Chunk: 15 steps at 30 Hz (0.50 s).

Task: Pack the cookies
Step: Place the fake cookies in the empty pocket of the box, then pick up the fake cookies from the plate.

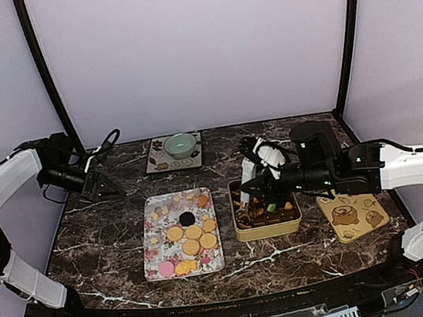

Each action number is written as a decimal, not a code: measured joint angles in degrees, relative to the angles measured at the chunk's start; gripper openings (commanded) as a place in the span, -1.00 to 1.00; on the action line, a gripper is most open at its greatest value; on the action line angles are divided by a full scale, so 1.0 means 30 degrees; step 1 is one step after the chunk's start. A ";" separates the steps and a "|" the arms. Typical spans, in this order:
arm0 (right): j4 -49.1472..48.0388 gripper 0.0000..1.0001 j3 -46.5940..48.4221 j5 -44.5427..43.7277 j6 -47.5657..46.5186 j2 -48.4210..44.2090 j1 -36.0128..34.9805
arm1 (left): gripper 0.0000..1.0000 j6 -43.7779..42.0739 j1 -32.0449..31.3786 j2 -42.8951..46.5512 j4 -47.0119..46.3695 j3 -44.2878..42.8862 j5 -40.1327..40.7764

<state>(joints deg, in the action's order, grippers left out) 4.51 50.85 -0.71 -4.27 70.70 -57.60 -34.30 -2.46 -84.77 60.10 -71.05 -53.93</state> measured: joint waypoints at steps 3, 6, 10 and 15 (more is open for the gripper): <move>0.0000 -0.40 0.0000 -0.0131 -0.0007 -0.0007 0.0000 | 0.96 -0.0007 0.0000 0.0000 0.0000 0.0000 0.0000; -0.0007 -0.44 0.0015 -0.0211 -0.0036 -0.0044 -0.0007 | 0.96 -0.0015 0.0000 0.0000 0.0000 0.0000 0.0007; -0.0015 -0.44 0.0415 -0.0197 -0.0044 -0.0036 -0.0007 | 0.96 -0.0029 0.0000 0.0000 -0.0015 0.0000 0.0211; -0.0933 -0.44 0.1821 0.0066 -0.0051 0.0495 -0.0007 | 0.95 -0.0029 0.0051 -0.0044 -0.0182 0.0240 0.0874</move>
<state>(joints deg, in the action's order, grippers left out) 1.72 56.31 -0.51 -4.43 72.18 -57.63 -34.39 -2.31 -84.90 59.55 -70.32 -51.31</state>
